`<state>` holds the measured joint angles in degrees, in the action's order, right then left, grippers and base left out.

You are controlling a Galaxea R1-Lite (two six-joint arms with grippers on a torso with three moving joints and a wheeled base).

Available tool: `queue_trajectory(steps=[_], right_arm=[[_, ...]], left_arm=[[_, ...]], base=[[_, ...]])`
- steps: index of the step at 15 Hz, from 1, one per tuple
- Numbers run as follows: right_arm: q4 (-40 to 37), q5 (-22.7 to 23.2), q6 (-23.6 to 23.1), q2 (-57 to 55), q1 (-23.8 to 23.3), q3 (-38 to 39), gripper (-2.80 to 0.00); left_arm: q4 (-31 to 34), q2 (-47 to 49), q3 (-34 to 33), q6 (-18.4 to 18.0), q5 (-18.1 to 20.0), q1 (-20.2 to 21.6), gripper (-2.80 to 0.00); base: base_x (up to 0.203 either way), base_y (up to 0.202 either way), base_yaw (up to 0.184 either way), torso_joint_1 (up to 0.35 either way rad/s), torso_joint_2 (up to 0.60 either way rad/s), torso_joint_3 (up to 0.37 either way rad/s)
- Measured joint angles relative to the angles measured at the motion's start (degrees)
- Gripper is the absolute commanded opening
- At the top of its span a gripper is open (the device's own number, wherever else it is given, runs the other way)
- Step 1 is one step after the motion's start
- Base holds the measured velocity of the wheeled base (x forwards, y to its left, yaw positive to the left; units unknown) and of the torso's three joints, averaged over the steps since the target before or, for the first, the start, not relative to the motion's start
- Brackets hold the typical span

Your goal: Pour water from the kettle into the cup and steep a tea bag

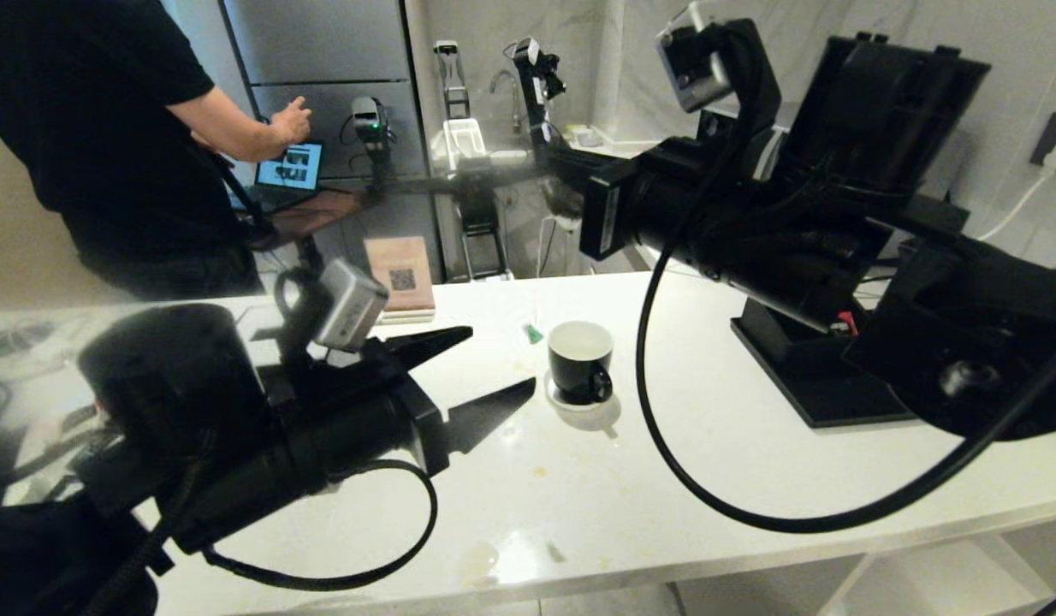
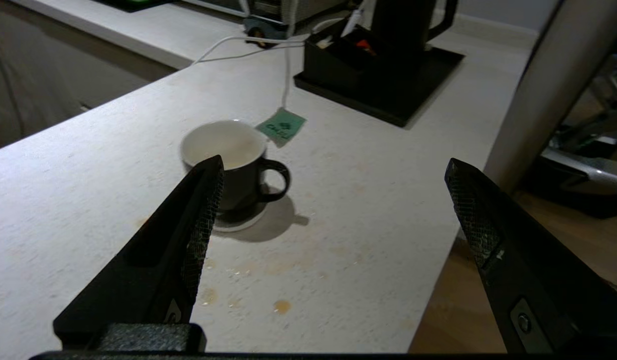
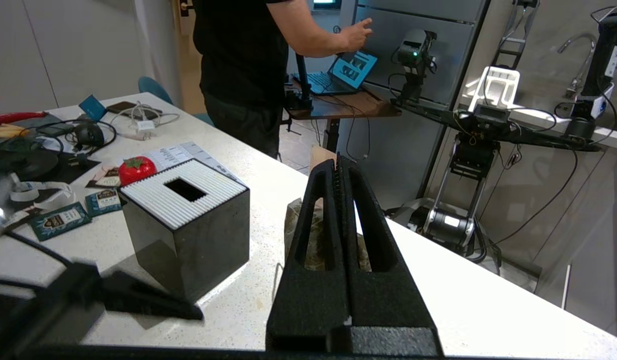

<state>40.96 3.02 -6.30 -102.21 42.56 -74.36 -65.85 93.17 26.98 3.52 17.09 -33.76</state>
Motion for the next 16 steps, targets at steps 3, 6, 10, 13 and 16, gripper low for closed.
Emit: queue_trajectory(steps=[3,6,10,13,16], right_arm=[[-0.6,0.0,0.1,-0.4,0.0,-2.0,-2.80],[-0.6,0.1,0.1,-0.6,0.0,-2.6,-2.80],[-0.6,0.0,0.1,-0.5,0.0,-2.6,-2.80],[-0.6,0.0,0.1,-0.4,0.0,-2.6,-2.80],[-0.5,0.0,0.1,-0.4,0.0,-2.3,-2.80]], left_arm=[[-0.7,2.6,0.4,-0.2,0.1,-1.8,0.00],[-0.9,4.5,1.8,-0.2,0.0,-2.2,0.00],[-0.9,6.5,4.1,-0.1,-0.2,-2.2,0.00],[-0.9,8.0,6.7,-0.1,-0.4,-1.5,0.00],[-0.9,9.2,8.7,-0.1,-0.5,-0.5,0.00]], base=[[0.000,0.000,0.000,0.000,0.00,0.000],[0.000,0.000,0.000,0.000,0.00,0.000],[0.000,0.000,0.000,0.000,0.00,0.000],[0.000,0.000,0.000,0.000,0.00,0.000],[0.000,0.000,0.000,0.000,0.00,0.000]])
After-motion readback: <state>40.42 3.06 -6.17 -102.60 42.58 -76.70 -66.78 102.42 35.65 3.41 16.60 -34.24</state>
